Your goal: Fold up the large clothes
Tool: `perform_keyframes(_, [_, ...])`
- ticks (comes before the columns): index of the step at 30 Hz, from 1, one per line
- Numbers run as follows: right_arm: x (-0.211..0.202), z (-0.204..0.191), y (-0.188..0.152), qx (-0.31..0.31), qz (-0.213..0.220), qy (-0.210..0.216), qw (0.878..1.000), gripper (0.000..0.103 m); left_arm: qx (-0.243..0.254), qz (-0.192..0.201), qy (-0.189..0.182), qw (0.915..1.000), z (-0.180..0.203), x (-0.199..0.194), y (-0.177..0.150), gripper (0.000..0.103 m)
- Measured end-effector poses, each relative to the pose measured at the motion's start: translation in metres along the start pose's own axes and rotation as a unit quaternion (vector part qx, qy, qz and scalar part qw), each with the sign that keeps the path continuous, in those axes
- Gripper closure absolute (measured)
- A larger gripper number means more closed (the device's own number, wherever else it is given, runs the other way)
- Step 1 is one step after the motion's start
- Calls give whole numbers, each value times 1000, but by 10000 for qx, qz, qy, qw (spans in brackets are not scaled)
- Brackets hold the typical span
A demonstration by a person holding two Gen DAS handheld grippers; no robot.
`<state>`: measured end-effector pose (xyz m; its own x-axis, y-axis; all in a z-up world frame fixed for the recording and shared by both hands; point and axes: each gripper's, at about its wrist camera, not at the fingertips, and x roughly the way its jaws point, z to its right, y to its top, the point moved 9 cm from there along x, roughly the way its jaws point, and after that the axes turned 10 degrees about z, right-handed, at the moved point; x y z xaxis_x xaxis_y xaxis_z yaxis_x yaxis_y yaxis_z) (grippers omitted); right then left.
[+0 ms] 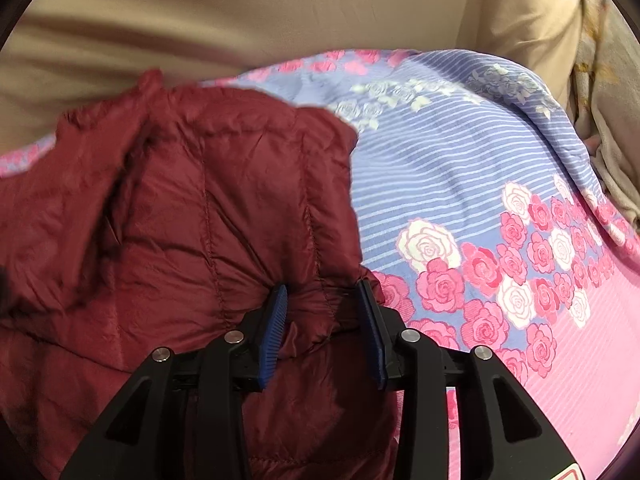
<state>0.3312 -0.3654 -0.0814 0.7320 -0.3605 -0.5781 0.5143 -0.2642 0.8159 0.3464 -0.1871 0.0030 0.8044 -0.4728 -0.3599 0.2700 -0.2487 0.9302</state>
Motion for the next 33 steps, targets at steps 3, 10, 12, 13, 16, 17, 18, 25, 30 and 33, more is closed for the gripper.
perform_keyframes(3, [-25,6,14,283,395,166,9987,47,-119,169,370,9991,-47,-30,7,14])
perform_keyframes(10, [-62,-53,35,203,152,1712,9849,22,-1507,-834,895,9810,-177,-33,-59,15])
perform_keyframes(12, [-51,-68,30,228,-153,1930,9808,21,-1972,-993,958,9706,-199,-33,-82,17])
perform_keyframes(13, [-41,-73,26,220,-304,1857,9819,21,-2180,-1047,977,9654,-208,-33,-89,18])
perform_keyframes(16, [-14,-80,15,328,-676,1710,9824,36,-2459,-1192,1078,9559,-225,-30,-108,25])
perform_keyframes(17, [-9,-83,13,440,-808,1796,9794,69,-2433,-1213,1113,9559,-227,-25,-109,26])
perform_keyframes(18, [-6,-87,13,520,-886,1899,9764,94,-2381,-1217,1162,9565,-228,-22,-108,26])
perform_keyframes(25, [-98,-90,113,75,1303,1793,9751,98,-1945,-1216,1541,9610,-226,-15,-106,30])
perform_keyframes(30, [-18,-63,81,-234,512,855,9947,98,-1635,-1355,1687,9625,-218,-1,-112,30])
perform_keyframes(33, [33,-57,36,-59,-199,917,9956,98,-1532,-1395,1697,9635,-216,1,-113,30])
